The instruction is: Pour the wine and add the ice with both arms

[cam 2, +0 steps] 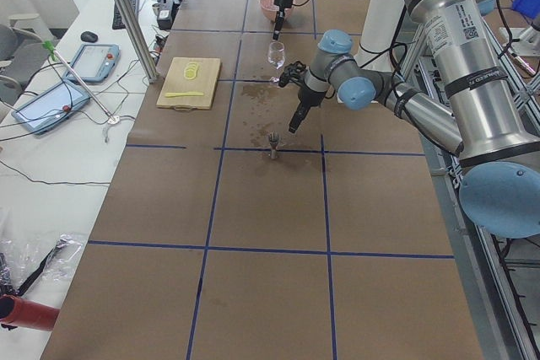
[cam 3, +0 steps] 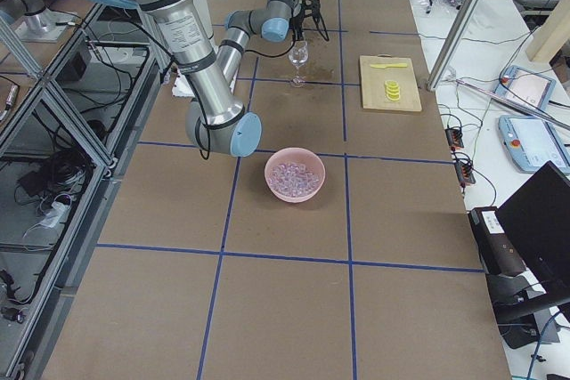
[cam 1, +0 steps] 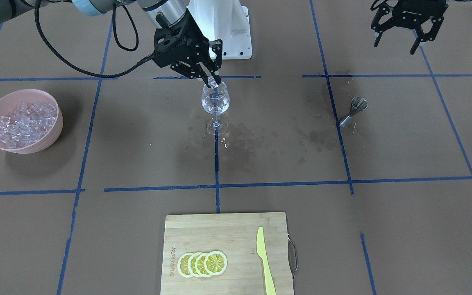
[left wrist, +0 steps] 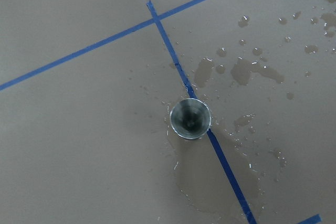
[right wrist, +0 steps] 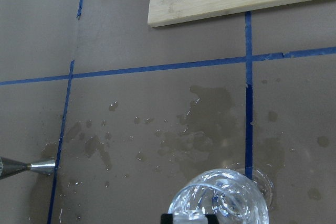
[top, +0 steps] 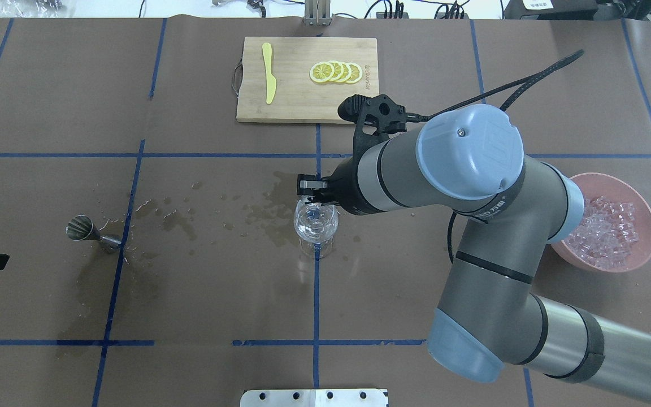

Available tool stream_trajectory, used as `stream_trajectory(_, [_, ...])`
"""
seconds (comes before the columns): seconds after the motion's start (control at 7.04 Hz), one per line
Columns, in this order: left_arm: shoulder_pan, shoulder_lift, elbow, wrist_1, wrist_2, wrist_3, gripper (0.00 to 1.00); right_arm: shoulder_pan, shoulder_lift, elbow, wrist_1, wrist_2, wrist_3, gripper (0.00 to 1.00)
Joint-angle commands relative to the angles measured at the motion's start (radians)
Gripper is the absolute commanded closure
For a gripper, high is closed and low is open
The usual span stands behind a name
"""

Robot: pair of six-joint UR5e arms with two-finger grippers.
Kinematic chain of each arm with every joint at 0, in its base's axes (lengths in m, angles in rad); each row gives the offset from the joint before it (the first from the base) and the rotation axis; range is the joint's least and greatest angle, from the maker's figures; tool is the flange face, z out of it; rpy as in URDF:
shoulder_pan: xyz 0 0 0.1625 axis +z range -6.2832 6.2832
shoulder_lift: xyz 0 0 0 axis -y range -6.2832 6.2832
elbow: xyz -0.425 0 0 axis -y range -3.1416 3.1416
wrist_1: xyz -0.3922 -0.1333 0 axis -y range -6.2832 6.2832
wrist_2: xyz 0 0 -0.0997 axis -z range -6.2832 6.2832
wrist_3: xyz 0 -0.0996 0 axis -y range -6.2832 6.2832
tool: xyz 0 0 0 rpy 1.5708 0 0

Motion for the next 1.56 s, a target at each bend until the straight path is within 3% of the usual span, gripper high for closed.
stream_trajectory(0.0, [-0.042,0.001,-0.007,0.008,-0.004,0.048,0.00,-0.002,0.005,-0.006,0.000,0.000,0.000,0.43])
stream_trajectory(0.14, [-0.046,0.000,-0.014,0.031,-0.004,0.056,0.00,-0.002,0.007,-0.006,0.000,-0.009,0.000,0.18])
stream_trajectory(0.28, [-0.046,0.000,-0.021,0.035,-0.012,0.056,0.00,-0.002,0.013,-0.006,0.000,-0.012,0.000,0.05])
stream_trajectory(0.71, [-0.110,-0.006,-0.028,0.057,-0.017,0.126,0.00,0.000,0.013,0.008,-0.002,-0.011,0.011,0.01])
stream_trajectory(1.14, [-0.241,-0.191,-0.012,0.282,-0.070,0.265,0.00,0.030,0.013,0.085,-0.130,-0.002,0.008,0.00])
stream_trajectory(1.42, [-0.412,-0.277,0.095,0.282,-0.221,0.373,0.00,0.154,0.004,0.103,-0.205,0.129,-0.001,0.00])
